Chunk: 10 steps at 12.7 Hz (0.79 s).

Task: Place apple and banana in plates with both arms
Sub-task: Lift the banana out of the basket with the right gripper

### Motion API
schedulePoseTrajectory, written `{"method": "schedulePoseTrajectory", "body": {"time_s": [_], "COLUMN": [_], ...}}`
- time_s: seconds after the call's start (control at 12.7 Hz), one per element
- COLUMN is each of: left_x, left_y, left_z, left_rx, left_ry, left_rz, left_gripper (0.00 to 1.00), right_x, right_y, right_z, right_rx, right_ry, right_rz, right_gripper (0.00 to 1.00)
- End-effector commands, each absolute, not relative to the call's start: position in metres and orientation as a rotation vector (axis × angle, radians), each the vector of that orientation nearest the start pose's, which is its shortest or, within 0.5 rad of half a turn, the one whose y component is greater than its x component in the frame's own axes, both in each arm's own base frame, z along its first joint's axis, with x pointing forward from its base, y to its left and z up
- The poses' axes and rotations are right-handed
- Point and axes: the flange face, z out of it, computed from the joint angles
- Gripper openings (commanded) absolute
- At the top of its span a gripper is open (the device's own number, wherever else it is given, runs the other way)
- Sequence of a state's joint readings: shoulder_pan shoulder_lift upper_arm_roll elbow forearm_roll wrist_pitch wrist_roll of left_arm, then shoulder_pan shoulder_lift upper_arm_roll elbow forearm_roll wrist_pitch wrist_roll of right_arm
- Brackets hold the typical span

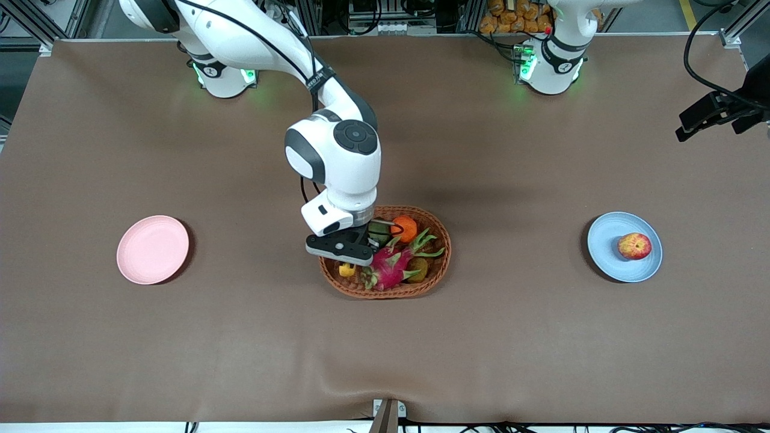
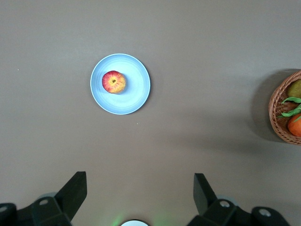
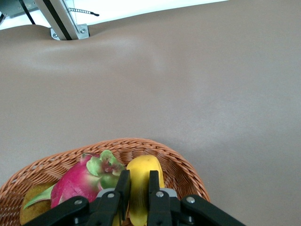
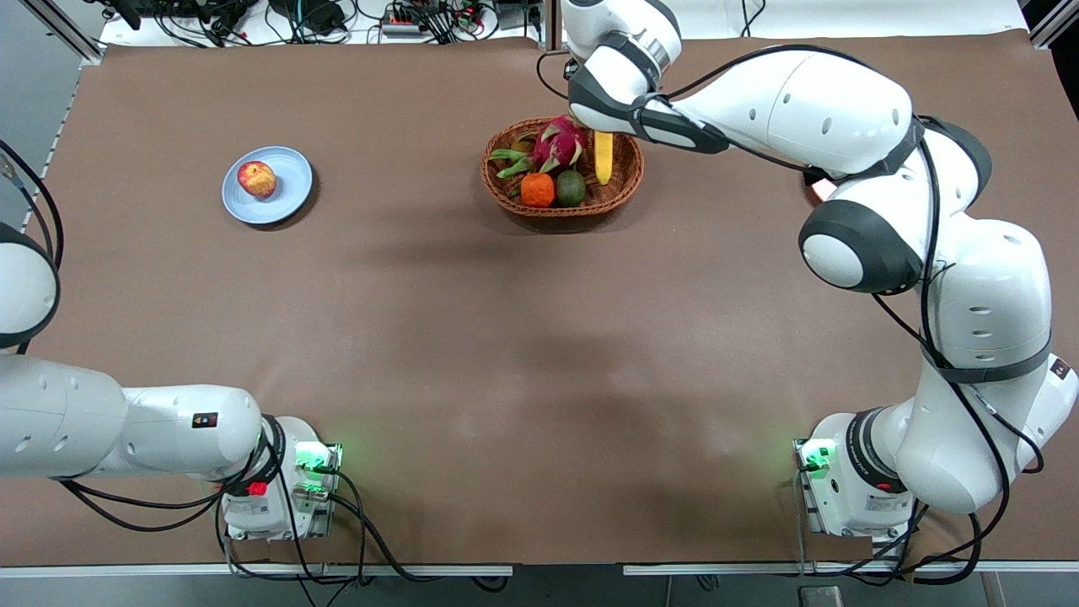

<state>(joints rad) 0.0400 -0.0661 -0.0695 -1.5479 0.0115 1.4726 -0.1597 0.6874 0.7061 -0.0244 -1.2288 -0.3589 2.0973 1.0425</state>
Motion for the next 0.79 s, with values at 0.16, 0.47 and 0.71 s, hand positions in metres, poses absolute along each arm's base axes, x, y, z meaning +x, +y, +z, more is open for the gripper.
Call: {"method": "schedulePoseTrajectory", "body": {"time_s": [0.16,0.47,0.71], "left_x": [0.525,0.525,0.527], "left_y": [-0.016,-0.018,-0.019], "left_z": [0.662,0.662,0.659], "left_rx": [-3.106,-3.106,-3.106], "left_ry": [-0.180,-0.175,-0.173], "left_rz": [-0.002,-0.002,0.005], "left_gripper": [1.00,1.00,1.00], "right_x": [0.610,0.641,0.672], "right_y": [0.435,0.350,0.252], "right_z": [0.421,0.477,0.493], "right_rx": [-3.199,-3.176,-3.229], "right_ry": [0.228,0.180,0.199], "right_rz": [-0.568,-0.414,-0.311], "right_gripper": [0.00,0.00,0.00]}}
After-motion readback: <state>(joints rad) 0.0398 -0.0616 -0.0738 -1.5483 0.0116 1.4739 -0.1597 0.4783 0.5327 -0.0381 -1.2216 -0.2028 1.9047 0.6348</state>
